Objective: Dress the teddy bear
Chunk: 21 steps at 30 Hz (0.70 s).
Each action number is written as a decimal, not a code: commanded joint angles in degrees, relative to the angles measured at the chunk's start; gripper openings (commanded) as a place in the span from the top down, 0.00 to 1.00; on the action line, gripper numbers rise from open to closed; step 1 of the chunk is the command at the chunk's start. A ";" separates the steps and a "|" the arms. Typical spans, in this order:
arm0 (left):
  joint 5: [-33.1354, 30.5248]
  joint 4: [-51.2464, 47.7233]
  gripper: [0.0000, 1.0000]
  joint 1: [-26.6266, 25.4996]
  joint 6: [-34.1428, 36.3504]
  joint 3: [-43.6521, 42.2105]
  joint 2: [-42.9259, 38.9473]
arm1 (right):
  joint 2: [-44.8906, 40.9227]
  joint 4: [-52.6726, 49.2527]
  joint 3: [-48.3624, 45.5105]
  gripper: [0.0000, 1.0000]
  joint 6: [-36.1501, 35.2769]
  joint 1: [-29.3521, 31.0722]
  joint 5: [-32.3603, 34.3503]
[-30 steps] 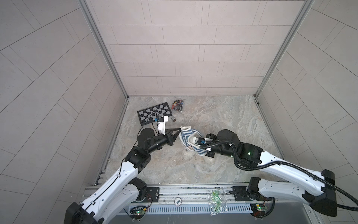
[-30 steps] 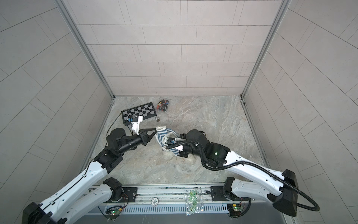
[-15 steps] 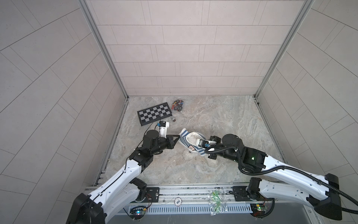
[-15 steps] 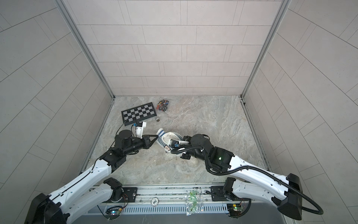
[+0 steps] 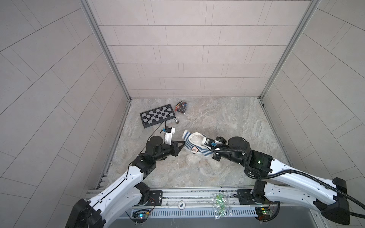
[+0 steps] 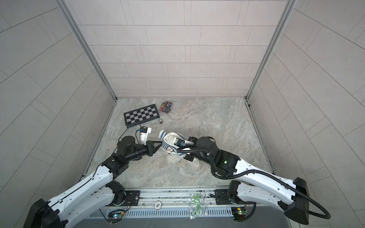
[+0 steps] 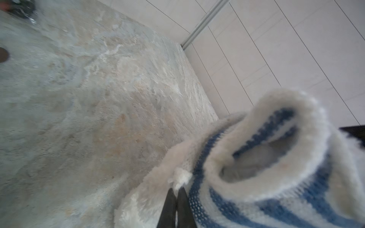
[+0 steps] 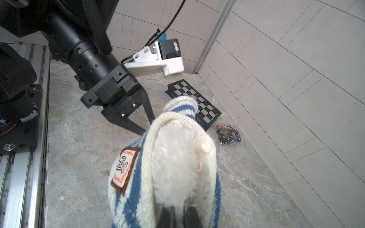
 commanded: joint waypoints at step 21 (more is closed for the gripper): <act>-0.94 -0.46 1.00 -4.16 4.34 3.02 -0.91 | 3.34 -0.06 6.73 1.00 11.39 -2.99 7.27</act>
